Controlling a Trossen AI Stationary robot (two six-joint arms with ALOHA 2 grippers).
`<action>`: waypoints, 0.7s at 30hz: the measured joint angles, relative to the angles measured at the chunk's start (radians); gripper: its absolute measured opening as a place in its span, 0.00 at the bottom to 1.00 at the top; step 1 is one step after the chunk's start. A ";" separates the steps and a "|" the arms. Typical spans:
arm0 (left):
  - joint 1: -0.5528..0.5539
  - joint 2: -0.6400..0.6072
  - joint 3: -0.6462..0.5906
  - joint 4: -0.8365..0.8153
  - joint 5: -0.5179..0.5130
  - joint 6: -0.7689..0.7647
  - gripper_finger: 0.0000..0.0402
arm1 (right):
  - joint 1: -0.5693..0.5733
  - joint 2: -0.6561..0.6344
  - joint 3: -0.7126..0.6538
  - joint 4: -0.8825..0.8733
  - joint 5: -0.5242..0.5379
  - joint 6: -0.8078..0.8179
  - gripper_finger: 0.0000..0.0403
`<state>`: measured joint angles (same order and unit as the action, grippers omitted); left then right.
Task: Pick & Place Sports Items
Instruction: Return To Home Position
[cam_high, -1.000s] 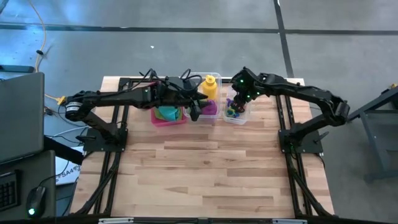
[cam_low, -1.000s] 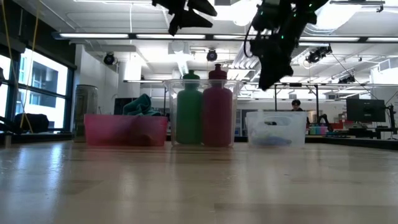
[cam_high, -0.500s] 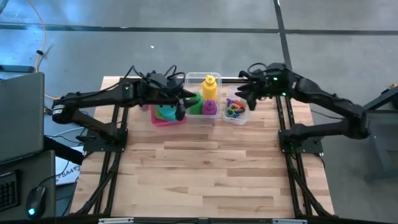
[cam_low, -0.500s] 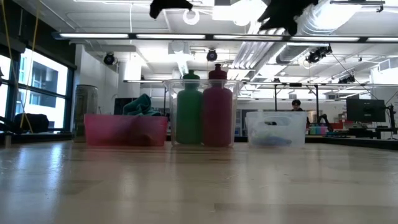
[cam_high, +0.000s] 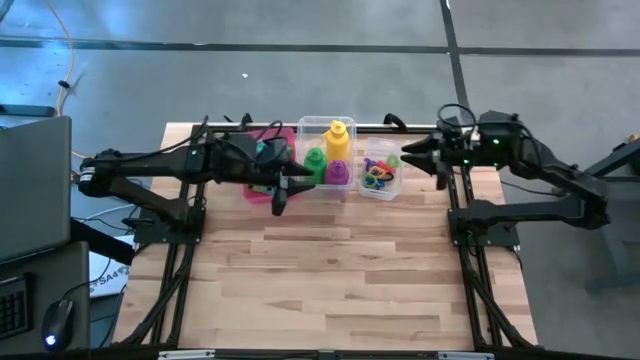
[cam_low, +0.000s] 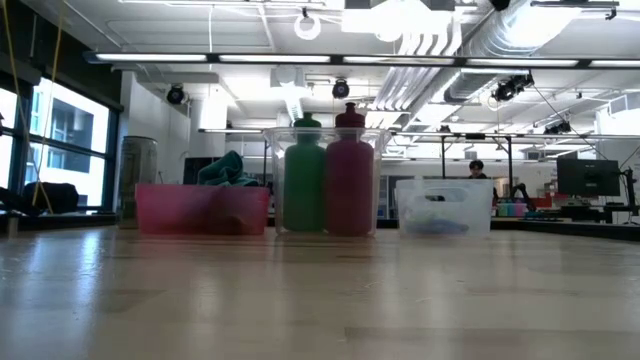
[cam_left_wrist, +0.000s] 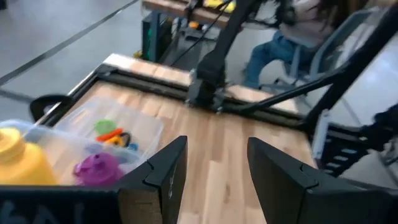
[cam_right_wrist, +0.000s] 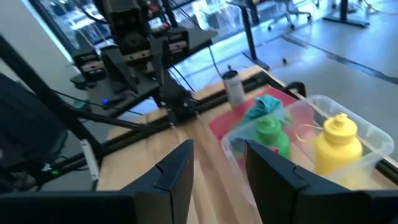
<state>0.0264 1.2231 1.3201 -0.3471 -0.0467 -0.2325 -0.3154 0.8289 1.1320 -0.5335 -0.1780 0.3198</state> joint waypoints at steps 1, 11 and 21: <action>-0.008 -0.009 0.000 0.006 0.001 -0.001 0.41 | 0.011 -0.012 0.000 0.001 0.006 0.004 0.33; -0.061 -0.162 -0.016 -0.095 -0.013 0.043 0.41 | 0.101 -0.115 0.000 -0.007 0.064 0.016 0.33; -0.062 -0.396 -0.317 -0.029 -0.033 0.063 0.41 | 0.175 -0.271 -0.149 0.023 0.155 -0.007 0.33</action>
<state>-0.0360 0.8269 1.0029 -0.3757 -0.0796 -0.1692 -0.1399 0.5578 0.9834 -0.5100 -0.0235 0.3125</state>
